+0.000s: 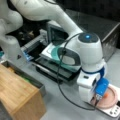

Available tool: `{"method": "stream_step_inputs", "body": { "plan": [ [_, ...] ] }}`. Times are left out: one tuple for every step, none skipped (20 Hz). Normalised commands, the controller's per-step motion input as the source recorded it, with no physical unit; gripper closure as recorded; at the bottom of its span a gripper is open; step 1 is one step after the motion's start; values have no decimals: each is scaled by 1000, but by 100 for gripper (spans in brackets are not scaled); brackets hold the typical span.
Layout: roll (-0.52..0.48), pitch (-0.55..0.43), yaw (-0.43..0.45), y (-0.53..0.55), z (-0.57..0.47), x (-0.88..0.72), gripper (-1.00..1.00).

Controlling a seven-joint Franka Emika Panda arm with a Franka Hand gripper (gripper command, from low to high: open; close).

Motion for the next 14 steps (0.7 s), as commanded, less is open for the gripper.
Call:
{"method": "stream_step_inputs", "body": {
  "plan": [
    [-25, -81, -111, 12, -80, -168, -100],
    [-25, -81, -111, 13, -82, -168, -100],
    [-25, -81, -111, 14, -82, -169, -100],
    [-19, -87, -115, 22, -90, -166, 100],
    [-18, -88, -115, 27, -94, -165, 100],
    [-24, -88, -126, 33, -98, -167, 100],
    [-25, -88, -128, 36, -101, -168, 100],
    [-21, -93, -132, 38, -102, -171, 100],
    [-23, -96, -135, 40, -104, -174, 100],
    [-24, -97, -134, 41, -105, -176, 100],
    [-24, -100, -135, 42, -107, -176, 100],
    [-25, -101, -134, 42, -108, -175, 100],
    [-25, -101, -133, 42, -109, -175, 100],
    [-26, -101, -132, 41, -109, -175, 100]
  ]
}}
